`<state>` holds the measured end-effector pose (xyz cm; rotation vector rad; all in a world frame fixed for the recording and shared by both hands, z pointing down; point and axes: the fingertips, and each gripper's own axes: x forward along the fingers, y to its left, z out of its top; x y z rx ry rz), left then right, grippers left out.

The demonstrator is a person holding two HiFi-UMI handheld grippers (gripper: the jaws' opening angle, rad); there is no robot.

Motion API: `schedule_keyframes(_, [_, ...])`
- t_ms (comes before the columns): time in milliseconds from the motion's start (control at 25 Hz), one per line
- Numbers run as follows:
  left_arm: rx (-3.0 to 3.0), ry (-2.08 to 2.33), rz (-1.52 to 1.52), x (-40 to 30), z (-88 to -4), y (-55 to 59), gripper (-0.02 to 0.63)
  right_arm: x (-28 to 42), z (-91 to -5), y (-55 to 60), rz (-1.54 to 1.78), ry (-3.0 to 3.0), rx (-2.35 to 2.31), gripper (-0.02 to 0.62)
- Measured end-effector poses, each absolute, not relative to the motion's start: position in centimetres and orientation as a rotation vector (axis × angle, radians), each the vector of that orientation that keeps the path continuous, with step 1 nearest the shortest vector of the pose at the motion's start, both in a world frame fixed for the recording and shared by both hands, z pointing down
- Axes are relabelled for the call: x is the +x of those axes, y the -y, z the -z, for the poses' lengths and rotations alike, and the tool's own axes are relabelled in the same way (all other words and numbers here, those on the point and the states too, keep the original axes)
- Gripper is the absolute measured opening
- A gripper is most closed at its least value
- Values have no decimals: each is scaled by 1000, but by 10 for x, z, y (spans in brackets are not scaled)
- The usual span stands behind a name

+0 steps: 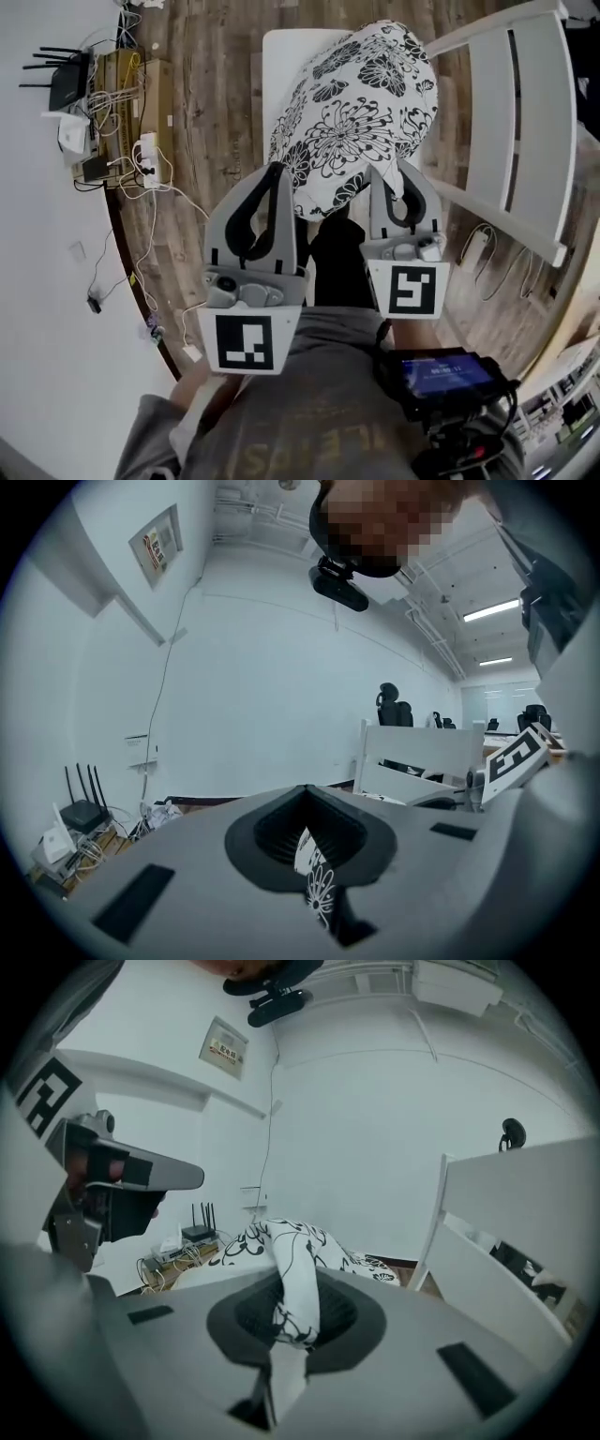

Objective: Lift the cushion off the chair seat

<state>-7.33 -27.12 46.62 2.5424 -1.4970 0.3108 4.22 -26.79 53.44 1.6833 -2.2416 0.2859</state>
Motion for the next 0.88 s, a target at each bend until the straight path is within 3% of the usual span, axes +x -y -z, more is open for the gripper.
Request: schedule_keyframes(880, [2594,1716,-87,-122,-234,275,6,-25,-248,293,-74,2551,1705,31])
